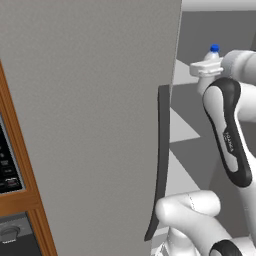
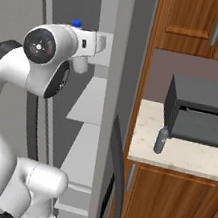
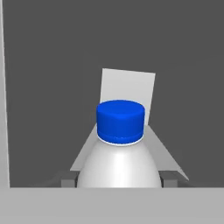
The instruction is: Take the bottled waters from the counter and place them in the freezer to freeze. Close the freezer door after placing the bottles.
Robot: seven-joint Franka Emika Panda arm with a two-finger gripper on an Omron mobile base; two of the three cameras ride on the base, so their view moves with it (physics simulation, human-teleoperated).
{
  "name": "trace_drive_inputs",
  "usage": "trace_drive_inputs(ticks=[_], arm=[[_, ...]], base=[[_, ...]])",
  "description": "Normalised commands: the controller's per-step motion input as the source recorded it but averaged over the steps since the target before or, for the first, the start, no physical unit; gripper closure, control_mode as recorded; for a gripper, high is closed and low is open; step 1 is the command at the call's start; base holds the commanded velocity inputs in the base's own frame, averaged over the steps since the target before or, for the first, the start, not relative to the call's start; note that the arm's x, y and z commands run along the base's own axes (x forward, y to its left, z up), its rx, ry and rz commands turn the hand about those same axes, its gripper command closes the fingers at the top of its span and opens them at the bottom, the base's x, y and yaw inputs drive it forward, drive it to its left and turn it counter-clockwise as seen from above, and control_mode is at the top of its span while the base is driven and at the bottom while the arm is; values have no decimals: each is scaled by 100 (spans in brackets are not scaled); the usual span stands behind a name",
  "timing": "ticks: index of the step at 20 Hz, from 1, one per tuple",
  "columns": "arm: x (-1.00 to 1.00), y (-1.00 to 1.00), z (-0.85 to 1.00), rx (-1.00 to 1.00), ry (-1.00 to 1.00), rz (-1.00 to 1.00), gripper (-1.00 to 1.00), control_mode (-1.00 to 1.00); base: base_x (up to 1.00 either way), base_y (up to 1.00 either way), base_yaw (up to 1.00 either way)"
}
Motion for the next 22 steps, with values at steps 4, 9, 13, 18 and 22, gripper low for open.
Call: trace_drive_inputs(ticks=[4, 9, 13, 18, 22], arm=[[38, -5, 0, 0, 0, 14, 100, -100], [21, -2, 4, 0, 0, 10, 100, -100], [21, 0, 21, 0, 1, 5, 100, -100], [25, 0, 8, 0, 0, 9, 100, -100], [33, -7, 0, 0, 0, 10, 100, -100]], base=[[0, 0, 0], [0, 0, 0], [0, 0, 0], [0, 0, 0], [0, 0, 0]])
